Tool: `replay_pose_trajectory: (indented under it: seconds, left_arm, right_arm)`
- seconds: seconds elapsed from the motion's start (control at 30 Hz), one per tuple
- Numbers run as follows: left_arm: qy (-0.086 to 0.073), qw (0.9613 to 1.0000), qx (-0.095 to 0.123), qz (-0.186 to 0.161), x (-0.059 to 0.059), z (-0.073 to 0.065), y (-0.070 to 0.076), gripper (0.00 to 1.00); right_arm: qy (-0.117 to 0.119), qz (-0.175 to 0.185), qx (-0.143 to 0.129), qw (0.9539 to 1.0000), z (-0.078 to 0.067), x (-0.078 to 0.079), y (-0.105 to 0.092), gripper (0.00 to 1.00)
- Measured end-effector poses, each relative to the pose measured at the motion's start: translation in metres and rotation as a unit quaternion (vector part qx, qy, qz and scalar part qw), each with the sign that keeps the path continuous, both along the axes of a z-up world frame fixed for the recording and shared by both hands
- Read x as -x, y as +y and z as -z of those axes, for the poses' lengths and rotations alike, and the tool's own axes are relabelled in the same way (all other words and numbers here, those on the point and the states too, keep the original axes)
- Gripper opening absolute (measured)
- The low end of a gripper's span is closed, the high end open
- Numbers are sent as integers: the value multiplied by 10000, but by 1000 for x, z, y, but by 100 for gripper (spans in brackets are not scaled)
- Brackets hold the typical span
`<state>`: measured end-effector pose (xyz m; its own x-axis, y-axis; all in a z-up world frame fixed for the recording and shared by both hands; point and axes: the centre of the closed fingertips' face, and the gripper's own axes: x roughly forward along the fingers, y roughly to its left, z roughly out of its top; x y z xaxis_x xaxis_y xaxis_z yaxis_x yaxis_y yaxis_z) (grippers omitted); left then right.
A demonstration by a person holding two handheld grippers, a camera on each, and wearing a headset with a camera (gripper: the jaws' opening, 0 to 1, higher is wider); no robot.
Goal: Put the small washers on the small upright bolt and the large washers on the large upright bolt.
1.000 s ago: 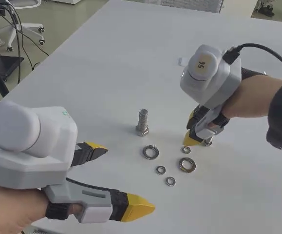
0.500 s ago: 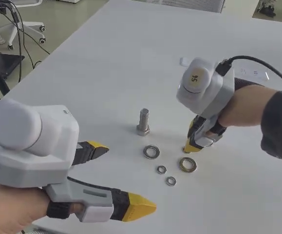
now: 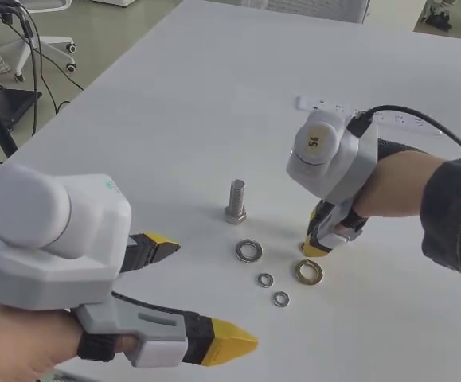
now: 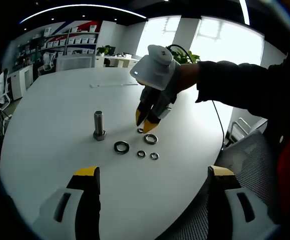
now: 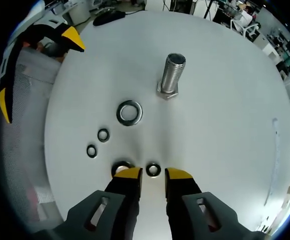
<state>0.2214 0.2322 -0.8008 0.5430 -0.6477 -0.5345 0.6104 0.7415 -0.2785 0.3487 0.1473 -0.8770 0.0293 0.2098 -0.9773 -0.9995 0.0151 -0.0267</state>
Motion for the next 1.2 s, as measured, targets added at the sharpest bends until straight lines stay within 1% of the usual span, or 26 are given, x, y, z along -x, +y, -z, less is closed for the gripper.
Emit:
replay_pose_trajectory:
  seconds: [0.3,0.43,0.73,0.97,1.03,1.2]
  left_arm:
    - [-4,10000,5,-5,0,-1,0,88]
    - [-11,10000,11,-18,-1,-1,1,88]
    - [-6,10000,13,-18,0,0,1,88]
    - [-18,10000,11,-33,-1,-1,1,88]
    - [-17,10000,7,-35,-1,-1,1,88]
    - [-13,10000,7,-35,0,-1,1,88]
  right_arm:
    - [1,-22,44,10000,3,2,-1,19]
    - [-2,-9,24,10000,3,2,-1,18]
    - [86,120,-15,9999,3,3,-1,17]
    - [61,151,-39,9999,3,3,-2,16]
    - [22,98,-15,9999,2,5,-2,16]
    - [19,70,-5,10000,1,5,-2,15]
